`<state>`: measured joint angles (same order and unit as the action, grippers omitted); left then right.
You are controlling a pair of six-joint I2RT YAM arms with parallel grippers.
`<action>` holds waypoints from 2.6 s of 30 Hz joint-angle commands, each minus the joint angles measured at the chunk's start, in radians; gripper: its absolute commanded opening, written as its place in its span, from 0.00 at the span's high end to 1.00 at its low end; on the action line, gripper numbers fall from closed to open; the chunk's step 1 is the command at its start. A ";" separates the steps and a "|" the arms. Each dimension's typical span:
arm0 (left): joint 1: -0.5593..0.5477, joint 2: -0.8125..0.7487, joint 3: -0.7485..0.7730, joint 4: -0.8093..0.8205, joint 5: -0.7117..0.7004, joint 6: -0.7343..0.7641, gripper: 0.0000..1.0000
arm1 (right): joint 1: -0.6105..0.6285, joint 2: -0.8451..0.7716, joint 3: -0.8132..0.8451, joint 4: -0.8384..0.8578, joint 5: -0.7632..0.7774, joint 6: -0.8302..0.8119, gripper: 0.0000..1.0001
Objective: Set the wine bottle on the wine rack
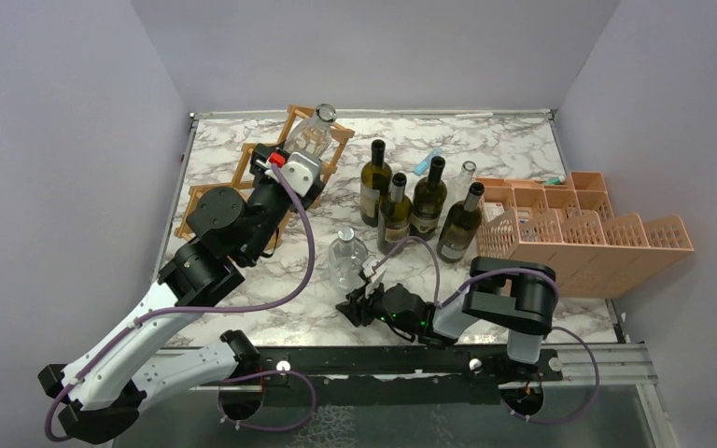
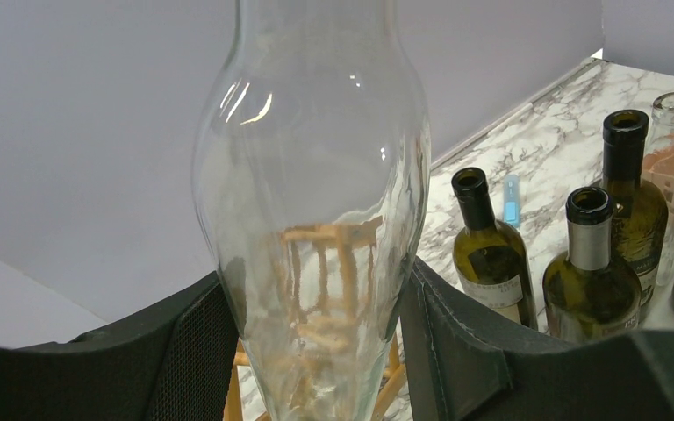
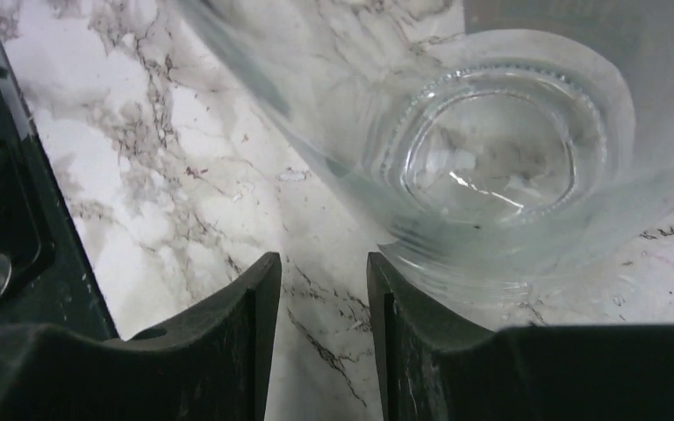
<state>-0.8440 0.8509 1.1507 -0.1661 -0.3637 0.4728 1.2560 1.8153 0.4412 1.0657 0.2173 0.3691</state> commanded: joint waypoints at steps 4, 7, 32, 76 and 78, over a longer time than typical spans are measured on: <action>0.001 -0.021 0.046 0.074 -0.007 -0.002 1.00 | 0.007 0.117 0.046 0.067 0.198 0.091 0.53; 0.002 -0.018 0.047 0.073 -0.012 0.002 1.00 | 0.006 0.138 0.072 0.026 0.246 0.125 0.43; 0.002 -0.049 -0.042 0.110 0.014 0.165 1.00 | -0.029 -0.056 0.192 -0.412 0.084 0.099 0.19; 0.002 -0.103 -0.264 0.081 0.576 1.273 1.00 | -0.029 -0.682 1.100 -1.724 0.163 -0.031 0.18; 0.001 -0.096 -0.258 0.063 0.589 1.277 1.00 | -0.029 -0.645 1.111 -1.706 0.126 -0.025 0.18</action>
<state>-0.8436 0.7540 0.8646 -0.1211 0.1360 1.7035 1.2282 1.1103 1.5200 -0.6594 0.4198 0.3626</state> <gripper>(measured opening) 0.625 0.821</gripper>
